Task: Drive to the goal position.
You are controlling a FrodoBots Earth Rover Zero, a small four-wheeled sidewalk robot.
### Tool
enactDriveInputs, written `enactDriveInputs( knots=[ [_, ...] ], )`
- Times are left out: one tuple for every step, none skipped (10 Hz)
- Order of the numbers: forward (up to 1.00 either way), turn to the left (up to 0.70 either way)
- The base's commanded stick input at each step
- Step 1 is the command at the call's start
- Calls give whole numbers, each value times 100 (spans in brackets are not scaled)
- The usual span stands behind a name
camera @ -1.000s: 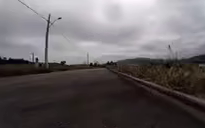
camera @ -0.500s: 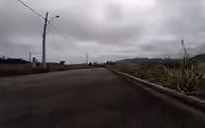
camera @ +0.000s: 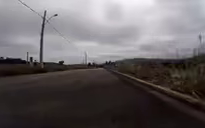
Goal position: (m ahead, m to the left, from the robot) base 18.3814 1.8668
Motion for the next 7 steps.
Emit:
enactDriveInputs(
  knots=[
    [70,1],
    [70,14],
    [70,14],
    [70,11],
    [70,0],
    [70,0],
    [70,0]
  ],
)
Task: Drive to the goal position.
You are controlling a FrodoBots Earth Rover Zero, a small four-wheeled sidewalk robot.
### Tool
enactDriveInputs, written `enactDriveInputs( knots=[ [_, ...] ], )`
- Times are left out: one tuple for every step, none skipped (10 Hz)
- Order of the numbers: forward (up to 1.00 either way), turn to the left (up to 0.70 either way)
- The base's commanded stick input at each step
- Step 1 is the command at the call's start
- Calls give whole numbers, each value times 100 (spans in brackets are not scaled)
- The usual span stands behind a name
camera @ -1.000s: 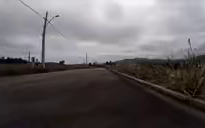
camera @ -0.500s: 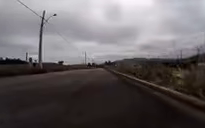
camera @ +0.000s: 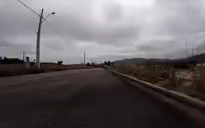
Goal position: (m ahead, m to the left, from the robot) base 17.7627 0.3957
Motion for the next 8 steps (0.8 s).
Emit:
enactDriveInputs(
  knots=[
    [70,0],
    [70,0],
    [70,0],
    [70,0],
    [70,0],
    [70,0],
    [70,0],
    [70,0]
  ],
)
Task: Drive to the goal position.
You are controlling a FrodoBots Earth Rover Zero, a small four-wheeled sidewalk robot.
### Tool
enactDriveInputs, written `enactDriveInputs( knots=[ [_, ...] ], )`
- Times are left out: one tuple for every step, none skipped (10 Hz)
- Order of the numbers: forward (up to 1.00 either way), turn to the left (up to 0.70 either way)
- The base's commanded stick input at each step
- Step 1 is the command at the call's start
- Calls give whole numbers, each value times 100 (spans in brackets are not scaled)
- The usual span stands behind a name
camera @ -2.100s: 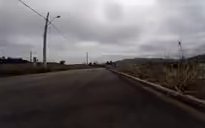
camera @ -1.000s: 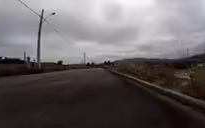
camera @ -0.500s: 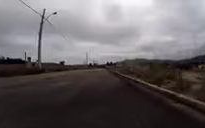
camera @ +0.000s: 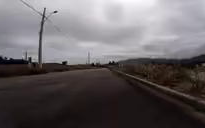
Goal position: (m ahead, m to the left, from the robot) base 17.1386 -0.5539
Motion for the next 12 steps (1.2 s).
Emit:
enactDriveInputs(
  knots=[
    [70,0],
    [70,0],
    [70,0],
    [70,0],
    [70,0],
    [70,0],
    [70,0],
    [70,0],
    [70,0],
    [70,0],
    [70,0],
    [70,0]
  ],
)
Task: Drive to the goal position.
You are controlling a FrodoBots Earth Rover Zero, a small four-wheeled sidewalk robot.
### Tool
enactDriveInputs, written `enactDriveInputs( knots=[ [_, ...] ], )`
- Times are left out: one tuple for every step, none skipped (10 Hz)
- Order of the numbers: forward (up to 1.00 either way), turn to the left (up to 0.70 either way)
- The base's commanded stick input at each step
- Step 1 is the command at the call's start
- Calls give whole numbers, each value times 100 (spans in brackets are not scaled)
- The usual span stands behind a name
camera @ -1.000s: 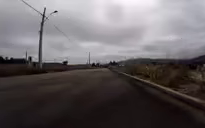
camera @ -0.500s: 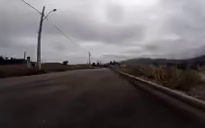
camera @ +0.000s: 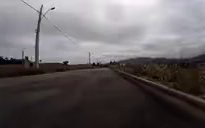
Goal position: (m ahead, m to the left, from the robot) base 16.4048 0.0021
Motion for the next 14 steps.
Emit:
enactDriveInputs(
  knots=[
    [70,0],
    [70,0],
    [70,0],
    [70,0],
    [70,0],
    [70,0],
    [70,0],
    [70,0],
    [70,0],
    [70,0],
    [70,0],
    [70,0],
    [70,0],
    [70,0]
  ],
)
